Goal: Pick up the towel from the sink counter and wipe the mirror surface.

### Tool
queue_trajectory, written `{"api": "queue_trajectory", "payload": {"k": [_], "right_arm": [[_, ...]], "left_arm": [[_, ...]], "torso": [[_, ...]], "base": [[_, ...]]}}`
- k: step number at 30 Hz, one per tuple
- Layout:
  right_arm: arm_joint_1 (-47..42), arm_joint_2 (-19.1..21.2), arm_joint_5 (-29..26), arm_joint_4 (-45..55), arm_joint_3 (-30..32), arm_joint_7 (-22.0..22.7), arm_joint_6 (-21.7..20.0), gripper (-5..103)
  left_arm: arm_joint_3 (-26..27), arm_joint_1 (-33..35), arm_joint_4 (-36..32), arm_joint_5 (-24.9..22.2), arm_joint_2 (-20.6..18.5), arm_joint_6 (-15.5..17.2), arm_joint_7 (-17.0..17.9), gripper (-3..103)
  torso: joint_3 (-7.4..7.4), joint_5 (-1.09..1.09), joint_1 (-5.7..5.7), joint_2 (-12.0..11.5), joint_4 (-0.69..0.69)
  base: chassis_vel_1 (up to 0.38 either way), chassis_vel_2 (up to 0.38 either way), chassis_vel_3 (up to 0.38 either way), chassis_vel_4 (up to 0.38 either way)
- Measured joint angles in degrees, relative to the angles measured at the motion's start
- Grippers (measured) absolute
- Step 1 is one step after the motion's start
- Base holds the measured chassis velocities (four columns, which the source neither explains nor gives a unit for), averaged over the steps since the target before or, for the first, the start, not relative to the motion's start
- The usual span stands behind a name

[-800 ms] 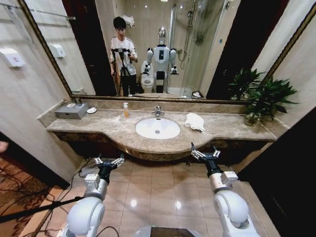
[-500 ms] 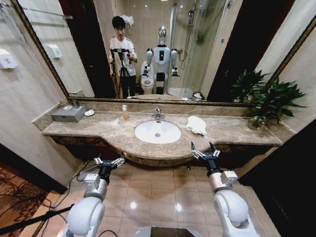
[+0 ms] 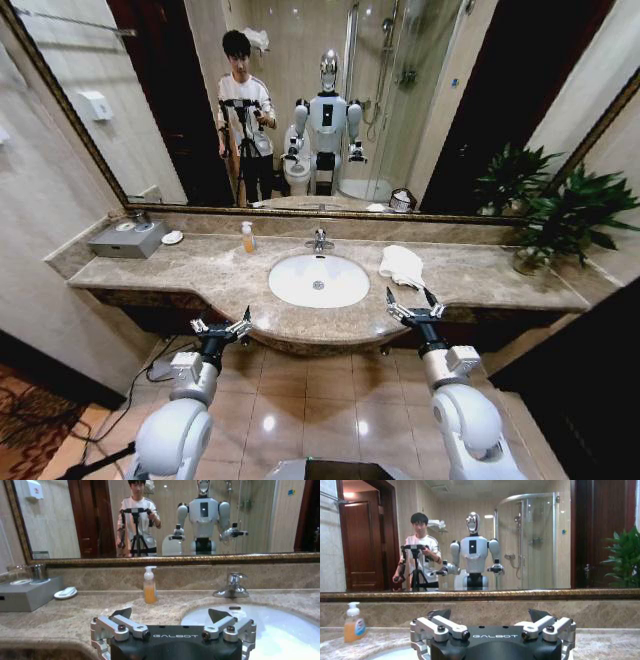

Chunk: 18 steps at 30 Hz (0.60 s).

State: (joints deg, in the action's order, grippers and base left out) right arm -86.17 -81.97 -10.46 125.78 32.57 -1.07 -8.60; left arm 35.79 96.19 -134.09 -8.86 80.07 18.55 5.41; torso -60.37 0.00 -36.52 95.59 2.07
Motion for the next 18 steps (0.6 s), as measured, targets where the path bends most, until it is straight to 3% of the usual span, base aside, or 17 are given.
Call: {"api": "queue_trajectory", "payload": {"k": [12,18], "right_arm": [[1.02,0.24,-0.09,-1.98,0.12,0.38,-0.16,100],[3.86,1.01,-0.51,-4.09,-0.26,1.37,-3.6,100]], "left_arm": [[0.0,-0.01,0.0,0.0,0.0,0.0,0.0,100],[0.0,-0.01,0.0,0.0,0.0,0.0,0.0,100]], "torso": [[0.01,-0.02,0.01,0.0,-0.02],[-0.01,-0.01,-0.03,0.0,0.0]], "base": [[-0.13,0.124,0.122,-0.126],[-0.112,0.094,0.11,-0.097]]}}
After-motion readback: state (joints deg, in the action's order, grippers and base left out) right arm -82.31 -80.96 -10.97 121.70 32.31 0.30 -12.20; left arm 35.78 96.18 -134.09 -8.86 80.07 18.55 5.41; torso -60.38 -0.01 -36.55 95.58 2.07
